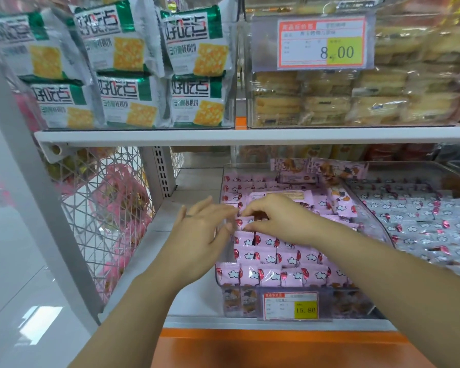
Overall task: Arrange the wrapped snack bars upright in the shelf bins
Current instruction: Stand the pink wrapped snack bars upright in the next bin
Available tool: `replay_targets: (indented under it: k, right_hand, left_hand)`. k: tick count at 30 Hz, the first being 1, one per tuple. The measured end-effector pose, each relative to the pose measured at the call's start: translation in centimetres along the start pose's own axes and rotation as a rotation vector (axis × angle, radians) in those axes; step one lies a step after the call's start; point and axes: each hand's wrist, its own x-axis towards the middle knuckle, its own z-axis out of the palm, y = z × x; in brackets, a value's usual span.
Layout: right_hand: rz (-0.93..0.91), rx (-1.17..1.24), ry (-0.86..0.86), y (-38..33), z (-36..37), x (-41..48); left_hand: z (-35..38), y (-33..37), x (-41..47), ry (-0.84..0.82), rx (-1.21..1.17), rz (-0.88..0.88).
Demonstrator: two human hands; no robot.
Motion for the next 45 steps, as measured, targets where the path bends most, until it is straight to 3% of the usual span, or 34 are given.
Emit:
replay_targets:
  k: [3, 6, 8, 10, 12, 15, 18, 22, 29, 32, 34, 36, 39, 45]
  right_hand:
    - [0.023, 0.067, 0.023, 0.1, -0.5, -0.5]
    - [0.165, 0.007, 0.277, 1.4, -2.2, -1.1]
    - [0.299, -0.242, 0.25, 2.9, -3.2, -1.4]
    - [0.378, -0.294, 0.122, 4.2, -3.3, -1.4]
    - [0.366, -0.236, 0.127, 4.6, -3.1, -1.4]
    - [0.251, -0.082, 0.32, 4.4, -3.5, -1.9]
    - [0.227, 0.217, 0.434, 2.8, -4.2, -2.5]
    - [0.309, 0.606, 0.35, 0.4, -4.5, -2.6]
    - [0.262, 0.82, 0.217, -1.1, -4.0, -3.1]
    - [0.146, 0.775, 0.335, -1.2, -3.7, -2.9]
    - [0.116, 0.591, 0.493, -0.7, -3.4, -2.1]
    - [0.1, 0.375, 0.529, -0.3, -3.1, -1.1]
    - [0.094, 0.135, 0.423, 0.1, -2.6, 0.3]
    - [0.082, -0.057, 0.042, 0.2, -0.8, 1.8]
  left_hand:
    - [0.4, 0.1, 0.4, -0.08, 0.053, 0.011]
    - [0.5, -0.1, 0.4, -0.064, 0.058, 0.038]
    - [0.6, -0.2, 0.3, -0.059, 0.04, 0.037]
    - [0.8, -0.2, 0.2, -0.046, -0.009, 0.028]
    - [0.8, -0.1, 0.1, -0.01, -0.076, 0.028]
    - [0.8, 0.0, 0.1, 0.054, -0.15, -0.001]
    - [0.5, 0.2, 0.2, 0.153, -0.19, -0.019]
    - [0.1, 0.6, 0.3, 0.187, -0.272, -0.023]
    - [-0.1, 0.9, 0.5, 0.206, -0.386, -0.104]
    - [-0.2, 0.9, 0.6, 0.219, -0.419, -0.123]
    - [-0.2, 0.7, 0.7, 0.248, -0.428, -0.138]
    - [-0.2, 0.3, 0.6, 0.268, -0.412, -0.147]
    - [-0.1, -0.1, 0.4, 0.258, -0.378, -0.15]
    - [0.3, -0.5, 0.3, 0.203, -0.393, -0.174]
